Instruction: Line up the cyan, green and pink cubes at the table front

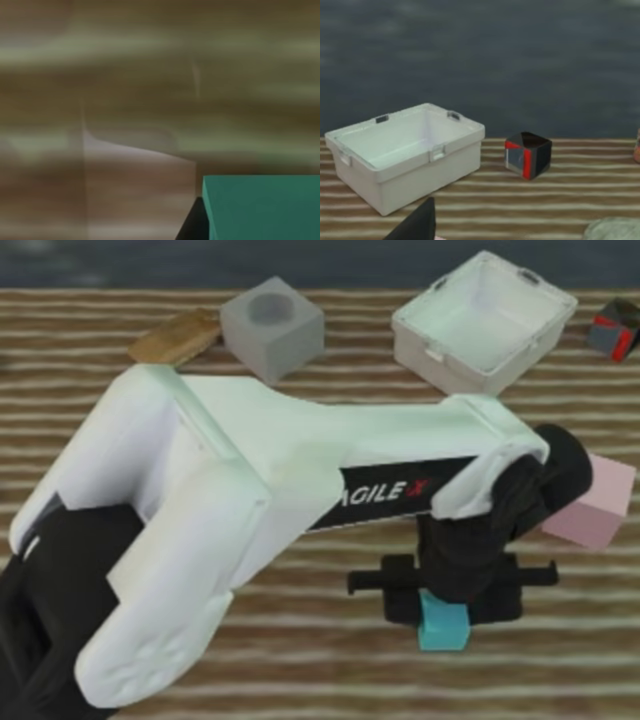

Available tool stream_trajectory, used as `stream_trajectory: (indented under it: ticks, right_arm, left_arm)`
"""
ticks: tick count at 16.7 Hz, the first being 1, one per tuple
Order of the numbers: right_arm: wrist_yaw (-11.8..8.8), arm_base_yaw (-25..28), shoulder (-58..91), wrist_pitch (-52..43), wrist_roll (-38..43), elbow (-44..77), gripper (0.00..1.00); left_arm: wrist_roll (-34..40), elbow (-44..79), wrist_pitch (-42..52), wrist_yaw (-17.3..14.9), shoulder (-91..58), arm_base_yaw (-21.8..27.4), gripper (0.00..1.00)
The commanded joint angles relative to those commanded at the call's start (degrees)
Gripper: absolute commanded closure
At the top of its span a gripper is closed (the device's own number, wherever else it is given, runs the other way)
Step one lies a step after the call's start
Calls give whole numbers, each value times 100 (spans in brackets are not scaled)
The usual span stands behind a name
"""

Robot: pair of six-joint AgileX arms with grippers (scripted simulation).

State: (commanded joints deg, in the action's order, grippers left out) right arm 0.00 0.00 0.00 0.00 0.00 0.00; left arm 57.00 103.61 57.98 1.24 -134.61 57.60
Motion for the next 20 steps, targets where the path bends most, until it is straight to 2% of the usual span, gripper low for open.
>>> stream_trajectory:
  ticks: [6, 16, 20]
  right_arm:
    - [0, 0, 0, 0, 0, 0, 0]
    - [0, 0, 0, 0, 0, 0, 0]
    - [0, 0, 0, 0, 0, 0, 0]
  left_arm:
    - [0, 0, 0, 0, 0, 0, 2]
    - [-1, 20, 21, 0, 5, -5, 0]
    - [24, 491, 663, 6, 150, -38, 0]
